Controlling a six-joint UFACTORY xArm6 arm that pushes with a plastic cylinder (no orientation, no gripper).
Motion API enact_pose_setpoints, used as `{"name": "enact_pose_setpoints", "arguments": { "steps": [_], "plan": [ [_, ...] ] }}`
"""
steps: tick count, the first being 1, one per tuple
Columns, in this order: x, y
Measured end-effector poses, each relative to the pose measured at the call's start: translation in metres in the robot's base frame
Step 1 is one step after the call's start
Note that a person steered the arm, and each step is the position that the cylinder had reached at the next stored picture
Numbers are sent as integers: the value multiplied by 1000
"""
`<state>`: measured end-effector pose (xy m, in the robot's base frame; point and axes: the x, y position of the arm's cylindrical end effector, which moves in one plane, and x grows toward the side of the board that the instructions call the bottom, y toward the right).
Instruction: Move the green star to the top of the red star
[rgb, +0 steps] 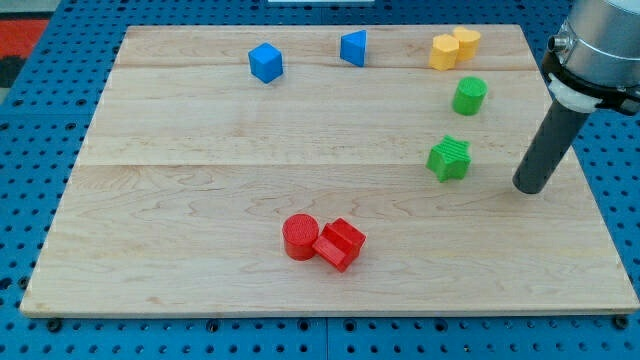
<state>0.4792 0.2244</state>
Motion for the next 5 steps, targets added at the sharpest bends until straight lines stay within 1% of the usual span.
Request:
{"name": "enact_pose_setpoints", "arguments": {
  "steps": [1,2,3,4,5],
  "plan": [
    [3,-7],
    [-16,-27],
    [-46,-76],
    [-33,-162],
    [-40,-162]
  ]
}}
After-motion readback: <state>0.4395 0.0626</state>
